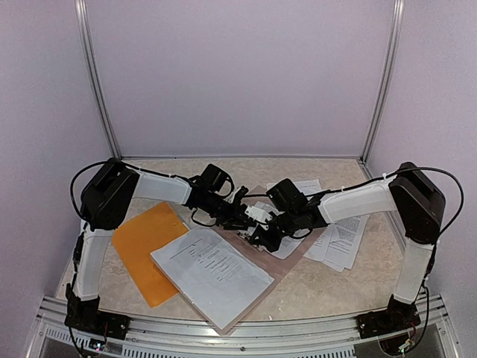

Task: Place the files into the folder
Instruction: Clamp the file with the spring clip on the folder.

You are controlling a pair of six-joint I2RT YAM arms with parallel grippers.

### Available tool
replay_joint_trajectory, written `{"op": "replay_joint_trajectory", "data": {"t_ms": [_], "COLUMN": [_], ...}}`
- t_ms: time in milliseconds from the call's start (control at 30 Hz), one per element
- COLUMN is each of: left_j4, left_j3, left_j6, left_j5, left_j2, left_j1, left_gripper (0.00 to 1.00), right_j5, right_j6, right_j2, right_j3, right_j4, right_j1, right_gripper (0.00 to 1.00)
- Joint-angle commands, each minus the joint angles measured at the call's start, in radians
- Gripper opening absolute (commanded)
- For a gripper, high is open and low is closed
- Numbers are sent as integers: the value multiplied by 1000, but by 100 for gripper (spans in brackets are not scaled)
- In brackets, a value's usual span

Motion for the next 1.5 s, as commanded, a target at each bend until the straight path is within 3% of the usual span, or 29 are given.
{"op": "replay_joint_trajectory", "data": {"t_ms": [0,567,933,1100,1233,1467], "left_j4": [-87,-93,-138,-183,-126,-104], "left_j3": [-11,34,-6,-60,-168,-257], "left_j6": [15,4,63,171,302,573], "left_j5": [-7,104,34,-58,-101,-94], "left_j2": [-17,-78,-126,-163,-212,-293], "left_j1": [3,14,62,76,73,71], "left_gripper": [44,46,46,48,50,53], "right_j5": [1,-67,-145,-178,-194,-231], "right_j6": [-9,-7,-13,-14,-14,-16], "right_j2": [34,-4,-15,-19,-19,-9], "right_j3": [-37,-90,-119,-128,-134,-136], "right_j4": [-89,-37,15,31,40,59], "right_j1": [-12,-35,-65,-80,-90,-103], "right_gripper": [0,0,0,0,0,0]}}
